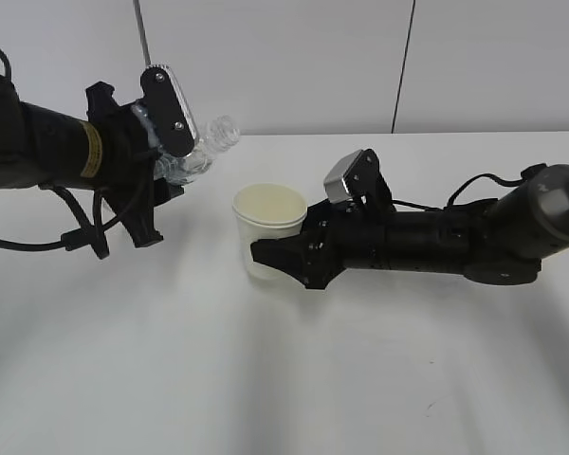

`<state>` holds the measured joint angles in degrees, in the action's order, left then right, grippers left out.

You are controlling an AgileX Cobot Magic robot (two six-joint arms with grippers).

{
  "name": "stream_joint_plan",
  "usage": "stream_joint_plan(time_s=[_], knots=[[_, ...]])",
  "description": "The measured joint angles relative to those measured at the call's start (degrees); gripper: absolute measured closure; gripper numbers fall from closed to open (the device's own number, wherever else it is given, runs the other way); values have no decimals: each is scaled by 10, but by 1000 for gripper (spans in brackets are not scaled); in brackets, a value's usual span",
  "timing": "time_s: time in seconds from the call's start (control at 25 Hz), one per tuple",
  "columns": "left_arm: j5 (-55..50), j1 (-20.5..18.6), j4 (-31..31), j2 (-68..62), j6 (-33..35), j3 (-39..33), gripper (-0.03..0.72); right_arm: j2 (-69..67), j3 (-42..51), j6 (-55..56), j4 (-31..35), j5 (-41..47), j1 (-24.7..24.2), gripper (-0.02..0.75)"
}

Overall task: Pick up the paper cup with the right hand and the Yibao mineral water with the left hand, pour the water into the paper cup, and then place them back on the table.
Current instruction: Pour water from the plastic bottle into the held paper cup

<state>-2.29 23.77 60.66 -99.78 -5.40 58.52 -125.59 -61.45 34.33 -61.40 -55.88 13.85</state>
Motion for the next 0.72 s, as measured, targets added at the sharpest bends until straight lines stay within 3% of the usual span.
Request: stream_joint_plan(time_s=[0.72], knots=[[-110, 39, 88, 6, 0, 23, 353, -1, -39, 71, -68, 2, 0, 216]])
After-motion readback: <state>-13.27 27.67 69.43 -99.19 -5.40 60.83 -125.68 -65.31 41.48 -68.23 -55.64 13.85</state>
